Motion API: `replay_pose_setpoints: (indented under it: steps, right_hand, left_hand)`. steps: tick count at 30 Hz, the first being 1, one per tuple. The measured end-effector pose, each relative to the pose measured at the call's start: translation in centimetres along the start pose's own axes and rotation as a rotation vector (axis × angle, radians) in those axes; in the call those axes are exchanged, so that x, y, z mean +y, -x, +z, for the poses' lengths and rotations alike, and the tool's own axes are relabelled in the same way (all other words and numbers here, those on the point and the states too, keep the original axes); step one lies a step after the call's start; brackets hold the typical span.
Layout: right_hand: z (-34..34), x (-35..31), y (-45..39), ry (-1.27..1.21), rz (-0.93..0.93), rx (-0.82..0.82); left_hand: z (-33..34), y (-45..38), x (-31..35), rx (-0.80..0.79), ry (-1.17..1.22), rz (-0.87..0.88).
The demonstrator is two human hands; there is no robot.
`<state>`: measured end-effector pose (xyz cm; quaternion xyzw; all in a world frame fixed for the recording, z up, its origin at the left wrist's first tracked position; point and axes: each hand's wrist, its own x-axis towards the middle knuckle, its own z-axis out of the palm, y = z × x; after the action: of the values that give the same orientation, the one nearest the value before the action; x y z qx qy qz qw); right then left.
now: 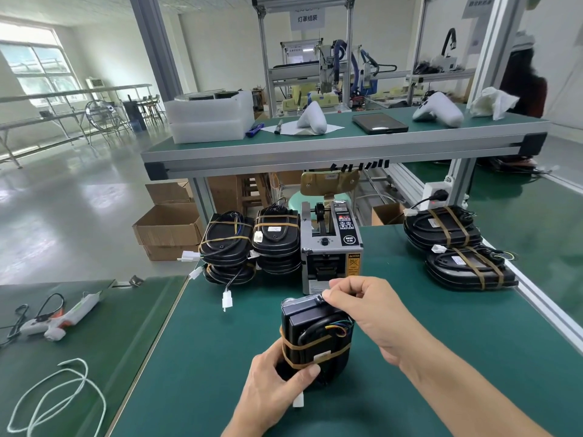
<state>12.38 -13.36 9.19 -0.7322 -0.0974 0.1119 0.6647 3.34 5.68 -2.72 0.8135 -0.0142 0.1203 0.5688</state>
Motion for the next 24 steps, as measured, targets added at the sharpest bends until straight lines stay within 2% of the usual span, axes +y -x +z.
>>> replay_pose_setpoints:
  steps: [10,19,24]
  right_hand:
    - [0.35,0.47,-0.27,0.09,-0.023,0.047]
    - [0.69,0.25,-0.07,0.28,-0.15,0.104]
    - [0.63,0.25,-0.16,0.304,-0.164,0.097]
  left_hand:
    - [0.03,-0.05,-0.1,0.01,0.01,0.011]
    - [0.05,-0.07,0.07,0.019,0.016,0.024]
    - [0.09,-0.08,0.01,0.017,0.018,0.025]
